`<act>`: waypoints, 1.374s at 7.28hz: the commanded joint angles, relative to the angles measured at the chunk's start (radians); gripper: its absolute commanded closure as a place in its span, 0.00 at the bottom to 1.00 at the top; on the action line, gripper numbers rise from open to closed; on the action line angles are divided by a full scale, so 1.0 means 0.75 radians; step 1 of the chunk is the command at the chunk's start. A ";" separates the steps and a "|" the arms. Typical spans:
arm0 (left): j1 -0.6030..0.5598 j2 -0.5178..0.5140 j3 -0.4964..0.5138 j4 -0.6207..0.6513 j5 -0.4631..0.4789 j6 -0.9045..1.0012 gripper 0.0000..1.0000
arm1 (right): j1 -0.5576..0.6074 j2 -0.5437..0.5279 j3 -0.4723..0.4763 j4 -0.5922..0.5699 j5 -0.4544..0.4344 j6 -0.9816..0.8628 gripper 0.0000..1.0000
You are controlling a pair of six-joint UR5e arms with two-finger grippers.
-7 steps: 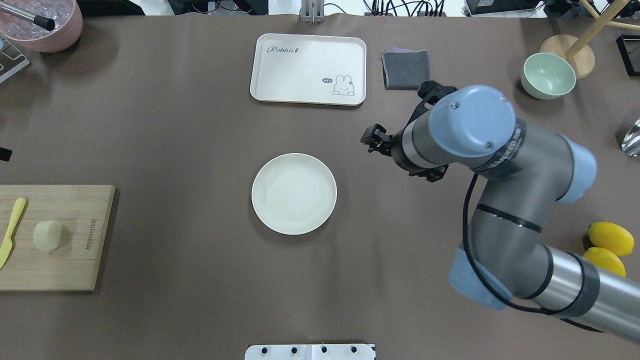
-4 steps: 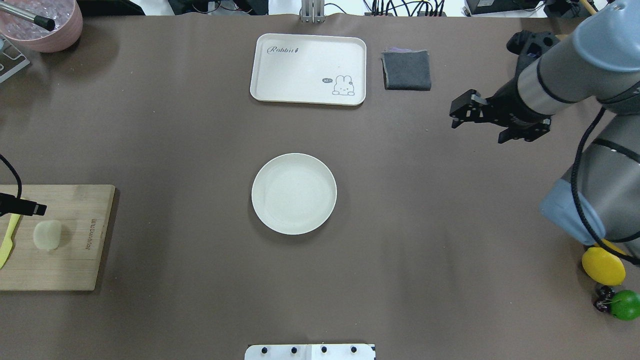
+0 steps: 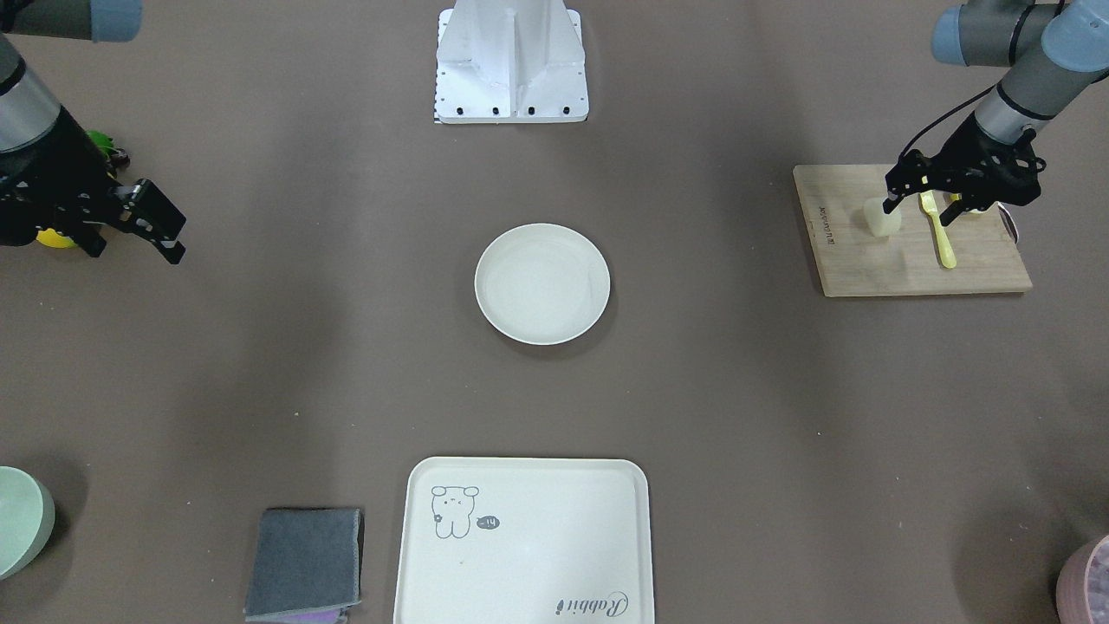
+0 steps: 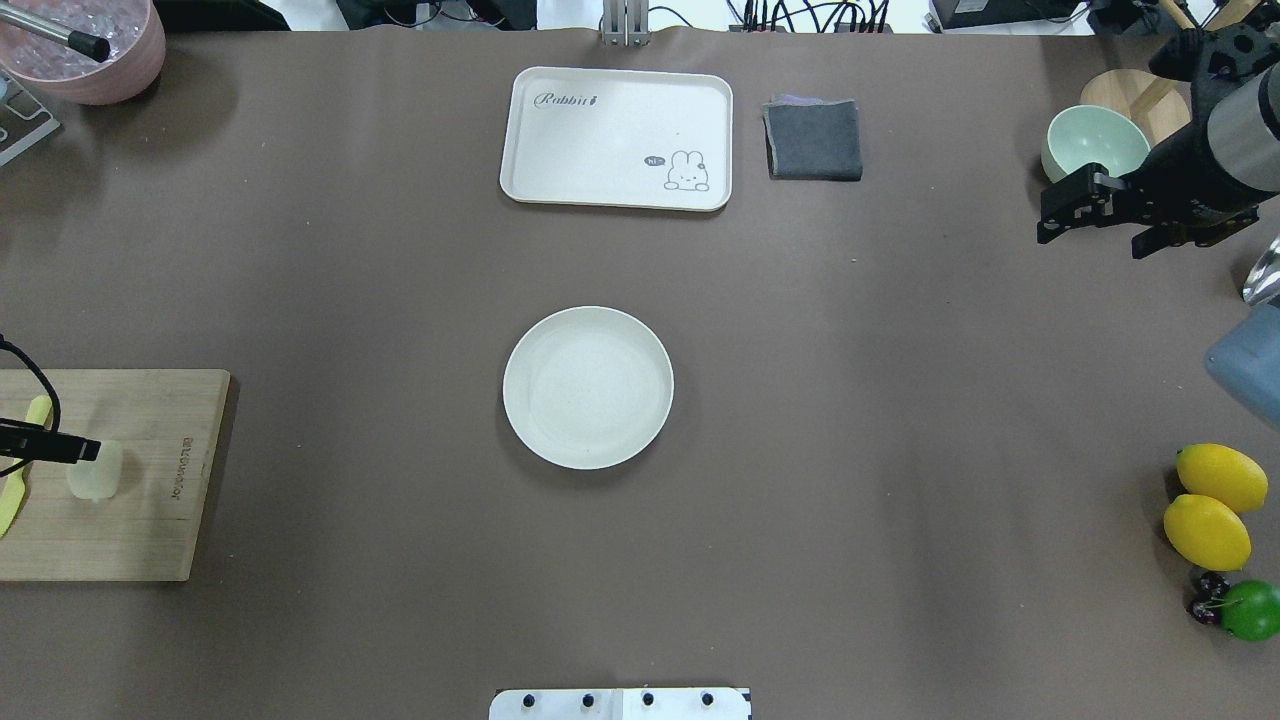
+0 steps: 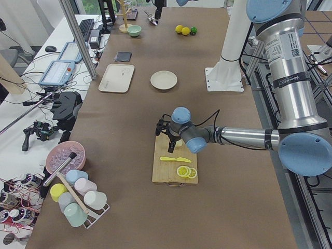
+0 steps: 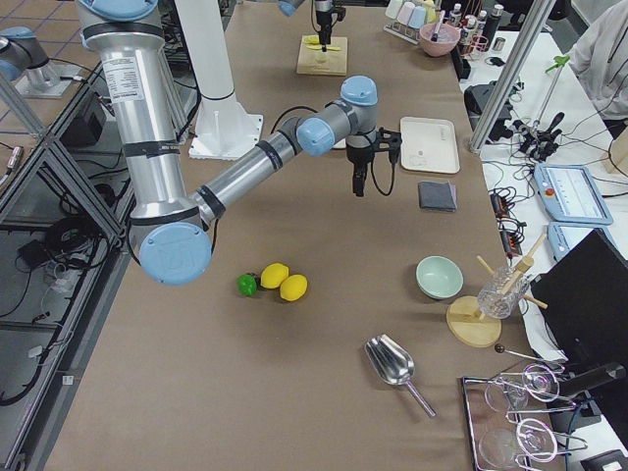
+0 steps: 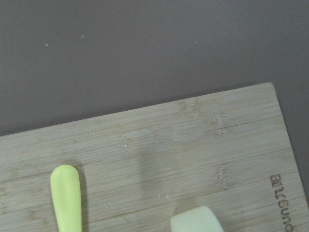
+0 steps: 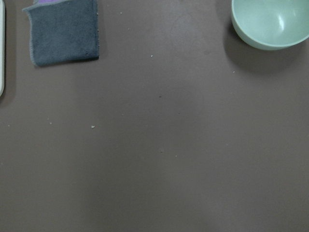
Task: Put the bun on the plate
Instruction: 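Withdraw the right gripper from the plate back toward its side, then grasp the pale bun with the left gripper while the right arm retracts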
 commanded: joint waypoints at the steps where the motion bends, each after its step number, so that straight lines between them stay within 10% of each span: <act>1: 0.019 -0.013 0.002 -0.018 0.002 -0.009 0.22 | 0.021 -0.017 -0.003 0.002 0.011 -0.030 0.00; 7: 0.076 -0.025 0.004 -0.027 0.012 -0.011 0.29 | 0.021 -0.022 -0.021 0.006 0.011 -0.030 0.00; 10: 0.093 -0.023 0.004 -0.043 0.013 -0.013 0.72 | 0.023 -0.050 -0.022 0.008 0.009 -0.054 0.00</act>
